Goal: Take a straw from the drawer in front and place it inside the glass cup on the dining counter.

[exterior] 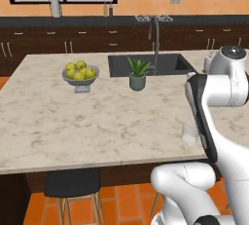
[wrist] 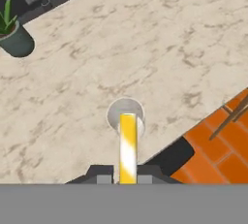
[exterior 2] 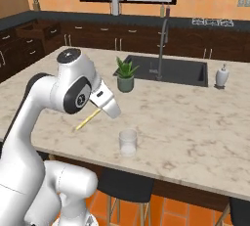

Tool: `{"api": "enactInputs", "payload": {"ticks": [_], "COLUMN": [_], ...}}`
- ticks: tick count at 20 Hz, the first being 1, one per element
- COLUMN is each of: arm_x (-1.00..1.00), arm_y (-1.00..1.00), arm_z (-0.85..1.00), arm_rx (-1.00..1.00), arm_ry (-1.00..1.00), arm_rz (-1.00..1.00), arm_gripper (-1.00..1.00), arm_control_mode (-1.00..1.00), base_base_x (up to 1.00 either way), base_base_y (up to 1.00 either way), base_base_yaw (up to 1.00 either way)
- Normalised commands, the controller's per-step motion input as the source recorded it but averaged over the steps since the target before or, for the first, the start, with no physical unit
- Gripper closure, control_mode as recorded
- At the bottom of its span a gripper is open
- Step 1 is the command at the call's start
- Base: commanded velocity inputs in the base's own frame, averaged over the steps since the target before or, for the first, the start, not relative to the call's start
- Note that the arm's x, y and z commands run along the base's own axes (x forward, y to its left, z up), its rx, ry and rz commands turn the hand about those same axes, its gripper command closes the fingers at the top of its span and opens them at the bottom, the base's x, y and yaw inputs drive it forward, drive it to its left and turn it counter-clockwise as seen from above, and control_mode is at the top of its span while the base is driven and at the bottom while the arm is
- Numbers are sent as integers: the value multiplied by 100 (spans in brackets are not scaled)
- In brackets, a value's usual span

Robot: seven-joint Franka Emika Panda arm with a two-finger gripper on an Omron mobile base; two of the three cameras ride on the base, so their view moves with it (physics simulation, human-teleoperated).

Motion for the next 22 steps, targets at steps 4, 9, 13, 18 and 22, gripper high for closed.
{"api": "enactInputs", "payload": {"ticks": [4, 9, 13, 18, 22], "arm_x": [0, 0, 0, 0, 0], "arm_y": [-96, -78, -48, -4, 51], "arm_z": [29, 33, 23, 10, 8], "arm_rx": [0, 0, 0, 0, 0], "arm_ry": [-30, -39, -44, -43, -27], "arm_rz": [33, 39, 41, 39, 23], "arm_gripper": [100, 100, 100, 100, 100], "arm_control_mode": [-100, -100, -100, -100, -100], "base_base_x": [0, 0, 0, 0, 0], "base_base_y": [0, 0, 0, 0, 0], "base_base_yaw": [0, 0, 0, 0, 0]}}
